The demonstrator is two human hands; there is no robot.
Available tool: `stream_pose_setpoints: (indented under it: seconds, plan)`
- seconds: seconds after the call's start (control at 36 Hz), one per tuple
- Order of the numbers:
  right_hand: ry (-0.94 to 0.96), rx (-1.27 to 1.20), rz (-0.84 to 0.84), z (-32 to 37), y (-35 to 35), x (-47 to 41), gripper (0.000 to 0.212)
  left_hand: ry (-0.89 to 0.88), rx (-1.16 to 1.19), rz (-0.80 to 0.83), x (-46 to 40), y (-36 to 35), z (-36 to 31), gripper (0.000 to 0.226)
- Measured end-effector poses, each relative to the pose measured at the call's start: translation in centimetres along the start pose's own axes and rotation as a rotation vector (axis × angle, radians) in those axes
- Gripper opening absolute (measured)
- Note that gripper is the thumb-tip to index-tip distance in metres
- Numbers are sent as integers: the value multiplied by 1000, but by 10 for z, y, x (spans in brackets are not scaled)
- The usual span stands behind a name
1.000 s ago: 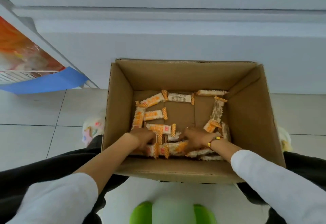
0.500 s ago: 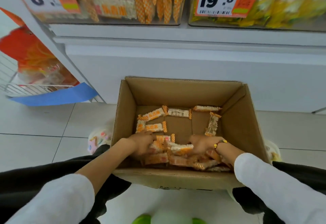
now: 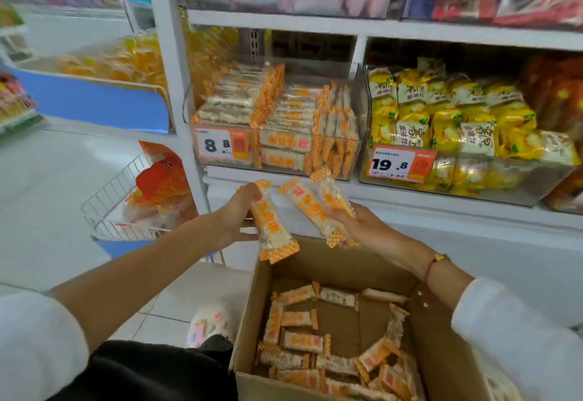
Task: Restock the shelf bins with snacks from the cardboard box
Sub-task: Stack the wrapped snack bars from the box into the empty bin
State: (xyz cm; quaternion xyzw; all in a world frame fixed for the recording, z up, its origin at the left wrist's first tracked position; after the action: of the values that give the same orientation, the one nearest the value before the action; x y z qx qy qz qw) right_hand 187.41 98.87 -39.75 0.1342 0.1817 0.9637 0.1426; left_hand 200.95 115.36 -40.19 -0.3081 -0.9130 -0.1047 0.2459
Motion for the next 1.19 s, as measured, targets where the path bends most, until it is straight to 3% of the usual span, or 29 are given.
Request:
stream_pose_setpoints:
  seconds: [0.08, 0.19, 0.22, 0.31, 0.39, 0.53, 0.61, 0.75, 0.83, 0.89, 0.97, 1.0, 1.08, 1.19]
  plan:
    - [31, -158, -27, 37, -4, -1, 52, -22, 120, 2, 14, 2, -12, 24]
    - [34, -358, -74, 62, -9, -5, 99, -72, 373, 30, 22, 1, -27, 42]
    - [48, -358, -79, 69, -10, -6, 99, -97, 427, 23, 22, 1, -32, 46]
    - [129, -327, -156, 89, -9, -8, 32, -149, 604, 33, 23, 1, -45, 47]
    - [195, -240, -221, 106, -10, -13, 40, -225, 602, 41, 19, 4, -58, 42]
    - [241, -149, -289, 122, -11, -32, 21, -353, 536, 38, 10, 3, -71, 60]
    - [285, -74, -307, 133, -14, -41, 20, -450, 399, 3, 10, 5, -82, 43]
    - [274, -54, -197, 146, -17, -58, 57, -516, 336, 13, 13, 19, -99, 48]
    - [261, -33, -165, 156, -13, -70, 58, -513, 368, 42, 9, 24, -106, 48]
    - [226, -33, -52, 161, -11, -76, 56, -518, 353, 33, 10, 27, -110, 49]
    - [199, 24, 122, 168, -13, -81, 27, -525, 301, -12, 3, 29, -108, 65]
    - [197, 50, 143, 168, -14, -83, 27, -511, 268, -50, 0, 30, -106, 68]
    - [212, 95, 156, 166, -9, -90, 39, -502, 116, -152, -1, 33, -110, 43]
    - [218, 71, 159, 163, 7, -90, 34, -565, -129, -172, 6, 33, -130, 60]
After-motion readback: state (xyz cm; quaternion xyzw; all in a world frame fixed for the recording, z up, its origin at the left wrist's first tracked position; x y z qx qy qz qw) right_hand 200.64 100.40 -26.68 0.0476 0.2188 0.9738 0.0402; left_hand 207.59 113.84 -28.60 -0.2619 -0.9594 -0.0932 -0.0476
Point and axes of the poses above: each hand's wrist, its own x-axis away from the middle knuckle, its own y-axis out of the back of the hand, z = x × y, the point moved 6 cm from there along -x, towards the middle knuckle, and after that the axes turned 3 degrees about y, right-handed, at the moved point
